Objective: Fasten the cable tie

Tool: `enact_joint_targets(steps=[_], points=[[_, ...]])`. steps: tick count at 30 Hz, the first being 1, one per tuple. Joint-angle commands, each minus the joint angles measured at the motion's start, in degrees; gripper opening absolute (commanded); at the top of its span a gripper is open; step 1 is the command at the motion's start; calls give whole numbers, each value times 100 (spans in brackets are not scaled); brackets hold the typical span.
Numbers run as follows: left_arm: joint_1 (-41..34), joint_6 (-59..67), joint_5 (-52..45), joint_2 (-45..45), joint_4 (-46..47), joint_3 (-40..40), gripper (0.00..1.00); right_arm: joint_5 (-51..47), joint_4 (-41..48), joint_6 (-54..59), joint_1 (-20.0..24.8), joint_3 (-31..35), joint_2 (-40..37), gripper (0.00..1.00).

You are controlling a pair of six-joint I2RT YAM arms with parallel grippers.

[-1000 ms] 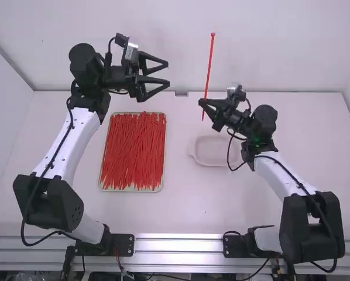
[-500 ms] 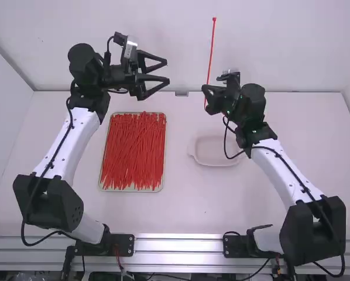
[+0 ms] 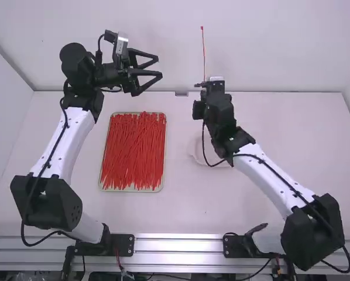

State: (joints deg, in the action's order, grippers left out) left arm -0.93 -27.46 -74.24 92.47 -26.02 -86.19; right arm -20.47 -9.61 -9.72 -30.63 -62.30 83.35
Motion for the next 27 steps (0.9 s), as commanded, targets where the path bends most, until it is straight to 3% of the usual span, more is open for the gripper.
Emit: enact_joint_targets(steps=[1,11,22,27], points=[[39,-136,42,-33,-46,-129,99,-1325,55,258,-227,-225,17,0],[-28,-737,114,-33,-442,-129,99,-4072,195,474,-1143,-225,20,0],[-442,-988,531,-33,-431,-129,99,-5807,219,804,-1803,-225,24,0],[-627,-1069,640,-33,-468,-129,99,-6131,227,973,-2022,-225,24,0]])
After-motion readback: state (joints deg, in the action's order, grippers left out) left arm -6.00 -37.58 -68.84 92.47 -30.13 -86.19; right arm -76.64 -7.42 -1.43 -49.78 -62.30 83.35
